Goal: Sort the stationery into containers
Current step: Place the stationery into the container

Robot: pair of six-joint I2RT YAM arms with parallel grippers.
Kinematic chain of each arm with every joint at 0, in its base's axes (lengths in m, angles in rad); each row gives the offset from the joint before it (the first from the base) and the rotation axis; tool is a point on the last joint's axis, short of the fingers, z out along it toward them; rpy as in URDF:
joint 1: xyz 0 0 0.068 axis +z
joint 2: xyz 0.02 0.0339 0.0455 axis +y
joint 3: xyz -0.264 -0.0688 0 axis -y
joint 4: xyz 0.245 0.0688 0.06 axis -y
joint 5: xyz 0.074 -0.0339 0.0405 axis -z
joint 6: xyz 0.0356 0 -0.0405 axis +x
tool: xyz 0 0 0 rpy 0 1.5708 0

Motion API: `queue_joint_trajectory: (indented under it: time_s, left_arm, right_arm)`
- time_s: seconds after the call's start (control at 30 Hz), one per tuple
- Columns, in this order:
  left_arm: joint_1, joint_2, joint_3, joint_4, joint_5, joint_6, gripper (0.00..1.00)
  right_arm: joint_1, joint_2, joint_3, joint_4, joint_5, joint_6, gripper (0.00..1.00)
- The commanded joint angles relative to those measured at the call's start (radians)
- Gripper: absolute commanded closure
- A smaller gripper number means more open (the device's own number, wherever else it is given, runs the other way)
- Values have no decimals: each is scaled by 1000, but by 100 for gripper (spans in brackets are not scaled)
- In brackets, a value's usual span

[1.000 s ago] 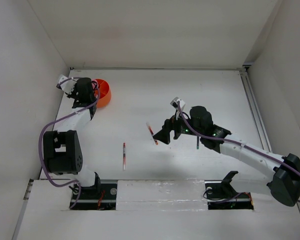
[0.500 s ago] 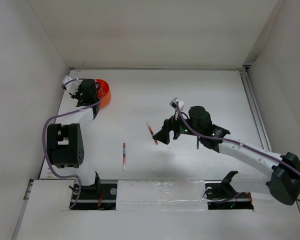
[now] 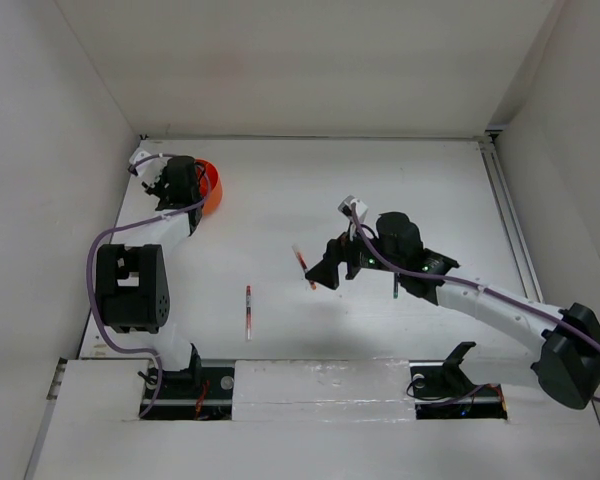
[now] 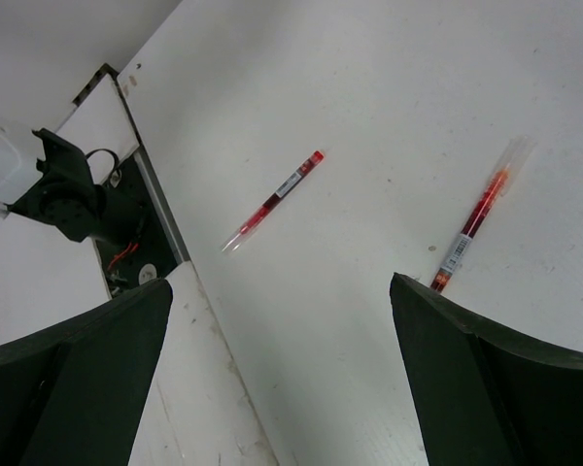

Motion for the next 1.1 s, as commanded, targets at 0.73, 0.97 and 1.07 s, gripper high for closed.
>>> queue_joint_trajectory:
  time_s: [0.73,0.97,1.07]
  left_arm:
    - [-28,-214,11,6,-9,26,36]
    - [-37,-297,57,-70,-20,19,19]
    - [-37,-309,129,-202,-5,0,0]
  right_arm:
    - [-5,19,32,37,-33,-23,0]
    - [4,28,41,28,-13,-23,0]
    - [4,28,51,-2,31,-33,0]
